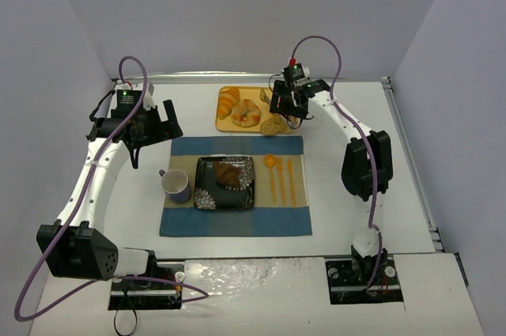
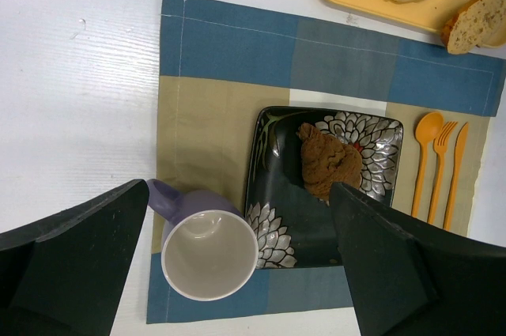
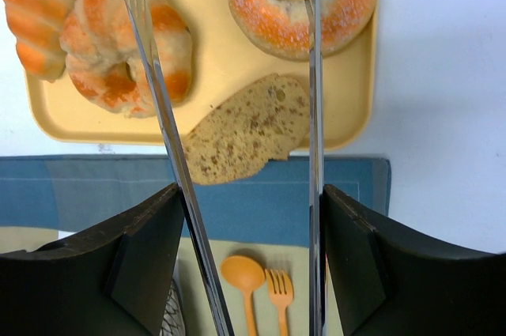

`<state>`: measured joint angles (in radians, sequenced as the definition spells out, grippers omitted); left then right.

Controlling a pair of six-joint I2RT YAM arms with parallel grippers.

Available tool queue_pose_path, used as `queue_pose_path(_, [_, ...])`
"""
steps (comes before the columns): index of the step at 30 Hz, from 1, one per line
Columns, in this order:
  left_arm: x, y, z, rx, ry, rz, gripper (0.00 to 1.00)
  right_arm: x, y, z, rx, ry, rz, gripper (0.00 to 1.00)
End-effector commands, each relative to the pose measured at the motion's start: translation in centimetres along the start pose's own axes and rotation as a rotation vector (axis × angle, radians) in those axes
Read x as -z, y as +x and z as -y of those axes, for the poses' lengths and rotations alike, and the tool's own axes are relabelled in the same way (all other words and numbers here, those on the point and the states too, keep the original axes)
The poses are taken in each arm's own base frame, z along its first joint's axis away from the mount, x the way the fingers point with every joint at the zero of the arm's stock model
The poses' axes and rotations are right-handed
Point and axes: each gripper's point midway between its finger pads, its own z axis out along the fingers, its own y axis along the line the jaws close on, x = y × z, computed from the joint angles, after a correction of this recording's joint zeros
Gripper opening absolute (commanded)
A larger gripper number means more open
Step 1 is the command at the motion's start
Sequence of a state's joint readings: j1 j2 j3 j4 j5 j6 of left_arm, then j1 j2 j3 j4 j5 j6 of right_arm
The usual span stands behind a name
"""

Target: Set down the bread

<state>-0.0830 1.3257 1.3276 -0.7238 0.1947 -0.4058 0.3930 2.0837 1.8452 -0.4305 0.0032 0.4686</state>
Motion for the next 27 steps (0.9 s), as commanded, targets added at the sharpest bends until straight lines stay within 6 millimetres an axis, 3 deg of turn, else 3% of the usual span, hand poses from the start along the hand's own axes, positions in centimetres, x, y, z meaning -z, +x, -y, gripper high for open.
queue_pose_path(1, [1.5,-2.0,1.0,0.009,0.044,0.091,0.97,3.4,-1.1,-0.5,-0.005,-0.027,0.058,0.63])
queue_pose_path(11, [1.7,-2.0,1.2,0.023,0.056,0.098,0.97,6.1,0.6,-0.3,-0.003,-0.029,0.060,0.63])
queue_pose_path(17, [1.7,-1.7,1.4,0.037,0.069,0.097,0.97,8.1,0.6,-0.5,-0.011,-0.048,0.081,0.63])
queue_pose_path(27, [1.8,-1.3,1.3,0.034,0.071,0.094,0.97,9.5,1.9,-0.3,-0.031,-0.043,0.077,0.58])
